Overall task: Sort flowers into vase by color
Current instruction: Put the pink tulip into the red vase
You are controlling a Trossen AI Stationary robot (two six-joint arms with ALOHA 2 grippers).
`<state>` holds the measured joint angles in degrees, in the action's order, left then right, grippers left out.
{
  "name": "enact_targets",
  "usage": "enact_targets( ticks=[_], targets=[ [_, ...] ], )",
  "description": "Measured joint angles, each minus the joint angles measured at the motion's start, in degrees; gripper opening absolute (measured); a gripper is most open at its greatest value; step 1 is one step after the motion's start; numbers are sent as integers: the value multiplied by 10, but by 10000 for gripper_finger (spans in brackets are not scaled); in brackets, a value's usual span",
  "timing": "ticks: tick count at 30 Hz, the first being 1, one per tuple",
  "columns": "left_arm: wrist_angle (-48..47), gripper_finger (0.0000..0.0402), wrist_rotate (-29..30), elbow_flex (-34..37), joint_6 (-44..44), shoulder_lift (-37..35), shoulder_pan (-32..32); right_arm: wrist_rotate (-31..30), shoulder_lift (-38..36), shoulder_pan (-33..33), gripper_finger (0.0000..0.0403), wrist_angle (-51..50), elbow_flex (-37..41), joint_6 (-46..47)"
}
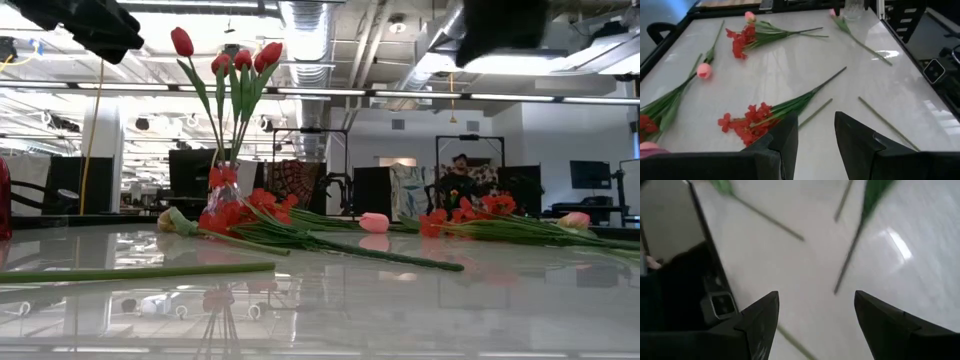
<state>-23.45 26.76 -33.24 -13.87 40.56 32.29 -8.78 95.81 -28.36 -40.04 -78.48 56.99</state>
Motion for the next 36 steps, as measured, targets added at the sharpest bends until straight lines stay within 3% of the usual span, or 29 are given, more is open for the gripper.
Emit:
enact_targets(
  ticks=[13, 20, 27, 30, 36],
  targets=[
    [76, 115, 6, 0, 73, 51, -1, 30, 0, -2, 286, -198, 1, 140],
    [84, 115, 7, 0, 87, 79, -1, 27, -8, 38, 286, -295, 15, 132],
    [77, 116, 5, 0, 82, 87, -1, 1, -89, 115, 286, -314, 96, 159],
    [77, 115, 5, 0, 82, 87, -1, -29, -128, 143, 286, -319, 142, 214],
    [77, 116, 5, 0, 82, 87, -1, -18, -167, 187, 286, -303, 243, 344]
  ],
)
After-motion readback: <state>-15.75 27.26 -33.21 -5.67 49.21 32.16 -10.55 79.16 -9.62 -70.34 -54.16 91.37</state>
